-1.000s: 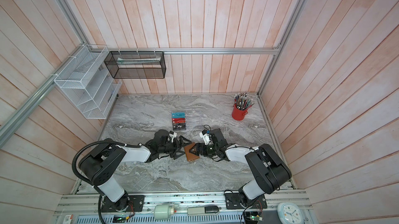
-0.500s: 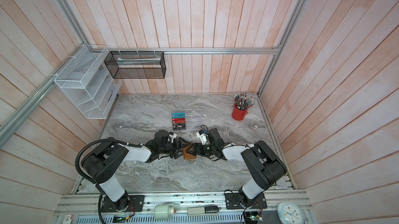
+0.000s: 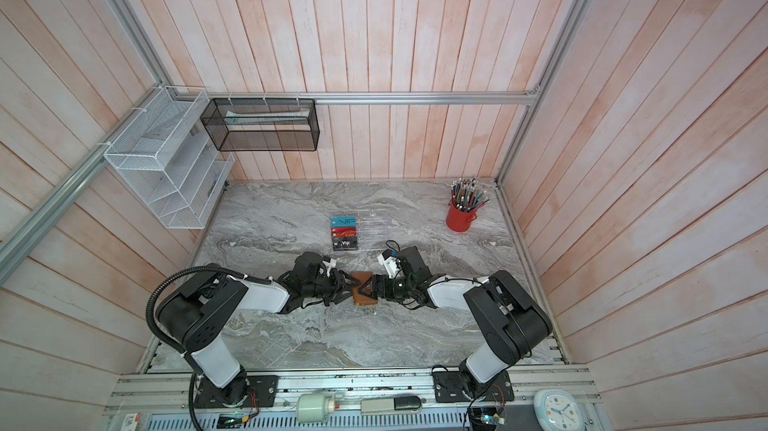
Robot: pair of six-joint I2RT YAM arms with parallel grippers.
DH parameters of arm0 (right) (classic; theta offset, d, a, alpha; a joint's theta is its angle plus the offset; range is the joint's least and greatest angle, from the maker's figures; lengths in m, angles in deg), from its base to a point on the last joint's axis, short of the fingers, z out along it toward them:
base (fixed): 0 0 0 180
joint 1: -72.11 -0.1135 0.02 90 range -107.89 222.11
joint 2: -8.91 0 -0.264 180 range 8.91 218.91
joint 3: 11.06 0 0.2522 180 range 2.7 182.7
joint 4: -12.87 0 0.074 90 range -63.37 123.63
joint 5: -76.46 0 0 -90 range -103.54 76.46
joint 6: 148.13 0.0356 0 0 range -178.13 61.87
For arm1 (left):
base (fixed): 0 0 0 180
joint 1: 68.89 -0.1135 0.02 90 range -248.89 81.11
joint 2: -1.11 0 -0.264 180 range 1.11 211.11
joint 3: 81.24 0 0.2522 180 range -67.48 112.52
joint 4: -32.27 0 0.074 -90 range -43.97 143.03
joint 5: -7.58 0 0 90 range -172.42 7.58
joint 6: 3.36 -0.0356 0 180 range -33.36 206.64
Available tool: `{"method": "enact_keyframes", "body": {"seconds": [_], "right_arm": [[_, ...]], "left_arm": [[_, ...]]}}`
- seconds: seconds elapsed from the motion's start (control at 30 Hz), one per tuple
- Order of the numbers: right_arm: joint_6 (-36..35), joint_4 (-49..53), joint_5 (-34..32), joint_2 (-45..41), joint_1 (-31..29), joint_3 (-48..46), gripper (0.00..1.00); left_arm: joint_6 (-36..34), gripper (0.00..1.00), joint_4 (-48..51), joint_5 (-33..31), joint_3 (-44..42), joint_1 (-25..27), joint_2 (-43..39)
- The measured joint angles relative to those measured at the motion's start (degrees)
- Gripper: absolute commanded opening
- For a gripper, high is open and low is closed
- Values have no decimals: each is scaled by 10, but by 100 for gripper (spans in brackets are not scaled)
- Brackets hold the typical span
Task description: Take the credit cards out of the card holder
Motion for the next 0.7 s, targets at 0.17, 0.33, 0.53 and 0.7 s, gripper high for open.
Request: {"method": "enact_keyframes", "body": {"seconds": [0.17, 0.33, 0.53, 0.7], "right_arm": [[3, -3, 0, 1, 0, 0, 87], [9, -7, 0, 3, 0, 0, 88], [11, -9, -2, 7, 1, 5, 87], [10, 16, -19, 3, 0, 18, 91]], "left_arm": [[-7, 34, 0, 0, 0, 0, 12], [-11, 22, -2, 0, 0, 0, 15], [-19, 6, -21, 0, 2, 0, 9], [-28, 0, -7, -2, 9, 0, 3]]}}
